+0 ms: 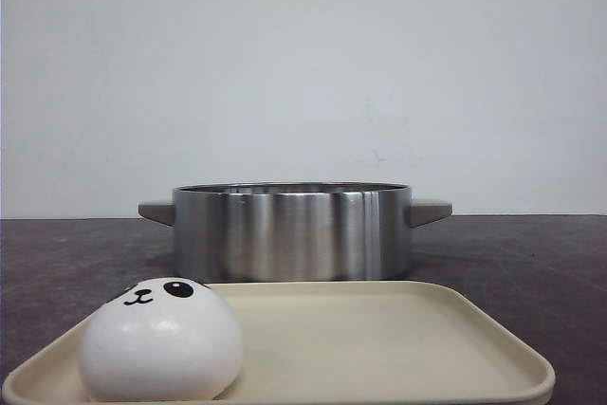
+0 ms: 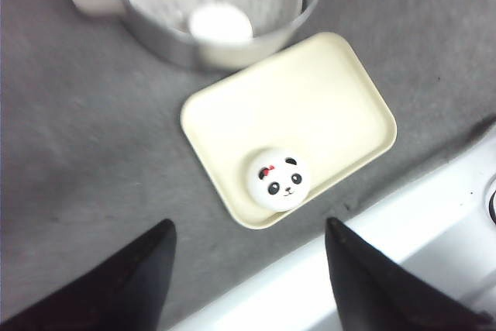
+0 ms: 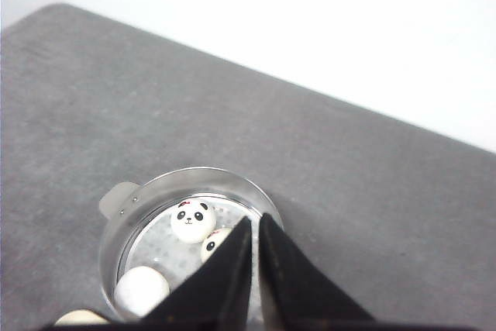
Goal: Steam buns
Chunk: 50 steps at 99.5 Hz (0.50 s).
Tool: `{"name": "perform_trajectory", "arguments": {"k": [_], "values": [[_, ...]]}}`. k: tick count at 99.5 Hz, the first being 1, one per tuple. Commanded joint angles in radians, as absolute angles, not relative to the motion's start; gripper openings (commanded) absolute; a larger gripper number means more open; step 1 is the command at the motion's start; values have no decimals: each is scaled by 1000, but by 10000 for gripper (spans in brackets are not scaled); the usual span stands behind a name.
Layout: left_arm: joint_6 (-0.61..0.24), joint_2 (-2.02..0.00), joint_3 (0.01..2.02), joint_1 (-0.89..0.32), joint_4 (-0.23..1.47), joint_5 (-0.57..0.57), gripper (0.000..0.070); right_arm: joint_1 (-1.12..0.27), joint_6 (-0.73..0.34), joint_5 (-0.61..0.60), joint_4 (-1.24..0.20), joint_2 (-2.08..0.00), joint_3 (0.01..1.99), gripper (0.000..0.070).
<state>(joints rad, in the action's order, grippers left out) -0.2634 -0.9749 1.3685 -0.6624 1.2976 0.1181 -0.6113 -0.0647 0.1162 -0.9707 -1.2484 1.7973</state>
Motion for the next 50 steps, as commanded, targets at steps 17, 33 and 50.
{"name": "perform_trajectory", "arguments": {"k": [17, 33, 50], "values": [[-418, -982, 1113, -703, 1120, 167, 353, -619, -40, 133, -1052, -1178, 1814, 4], [-435, -1015, 976, -757, 1112, 166, 456, -619, -40, 133, -1080, -1149, 1814, 4], [-468, -1066, 920, -807, 1029, 160, 614, -619, -41, 132, -1102, -1139, 1814, 4]]}}
